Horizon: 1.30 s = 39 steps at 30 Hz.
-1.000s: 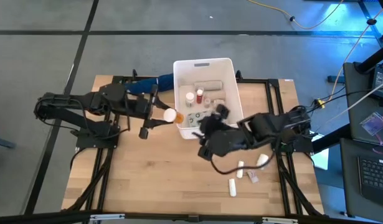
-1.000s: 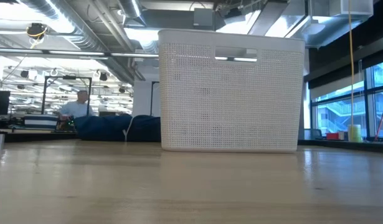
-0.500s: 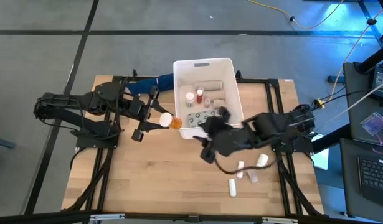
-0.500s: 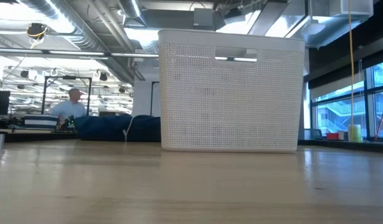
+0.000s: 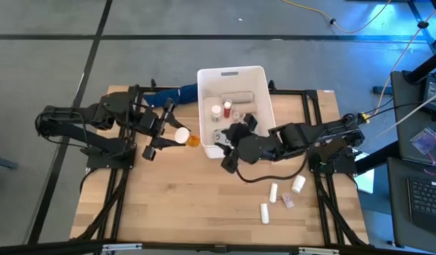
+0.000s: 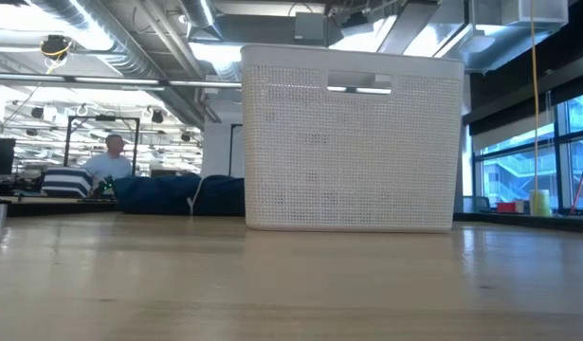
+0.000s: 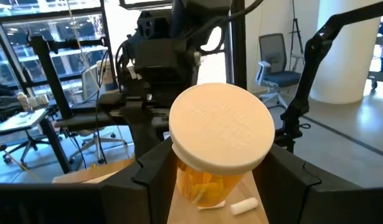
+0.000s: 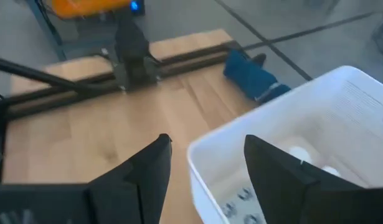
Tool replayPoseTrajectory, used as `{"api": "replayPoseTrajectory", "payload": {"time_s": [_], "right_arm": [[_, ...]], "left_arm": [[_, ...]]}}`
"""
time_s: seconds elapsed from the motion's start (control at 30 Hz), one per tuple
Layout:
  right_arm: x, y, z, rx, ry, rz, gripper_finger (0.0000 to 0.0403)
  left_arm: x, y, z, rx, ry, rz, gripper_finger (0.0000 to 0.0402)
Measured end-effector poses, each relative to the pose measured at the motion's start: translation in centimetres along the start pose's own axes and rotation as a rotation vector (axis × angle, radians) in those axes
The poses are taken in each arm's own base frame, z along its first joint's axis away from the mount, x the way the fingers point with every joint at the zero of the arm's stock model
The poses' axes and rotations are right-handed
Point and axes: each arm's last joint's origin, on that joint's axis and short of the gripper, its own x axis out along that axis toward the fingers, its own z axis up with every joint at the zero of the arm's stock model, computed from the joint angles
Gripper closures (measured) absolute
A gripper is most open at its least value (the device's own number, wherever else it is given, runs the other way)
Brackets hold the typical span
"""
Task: Pick & place medical supplies in basket/bin
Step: Put the orange medicine bottle into the bin
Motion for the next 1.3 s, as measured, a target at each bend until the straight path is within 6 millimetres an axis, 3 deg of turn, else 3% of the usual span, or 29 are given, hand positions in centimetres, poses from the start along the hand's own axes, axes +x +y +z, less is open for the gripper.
{"api": "replayPoseTrajectory", "payload": {"time_s": [0.23,0.67,0.8,1.1,1.3], "right_arm": [[0.5,0.7,1.5,-0.041,-0.098,0.166,0.0180],[0.8,0.4,2.9,-0.110,-0.194,0.260,0.0033],[0.8,0.4,3.3,-0.095,-0.227,0.254,0.0024],[3.5,0.2,3.7,-0.061,-0.250,0.276,0.0023],[3.8,0.2,3.7,-0.058,-0.251,0.283,0.0026]], "left_arm": [[0.0,0.0,0.0,-0.005,0.002,0.000,0.0219],[0.3,0.1,0.0,0.015,-0.008,0.001,0.0219],[0.3,0.1,0.2,0.034,-0.026,0.004,0.0219],[1.0,0.3,-0.3,0.033,0.001,0.058,0.0219],[1.3,0.4,-0.5,0.022,0.017,0.057,0.0219]]}}
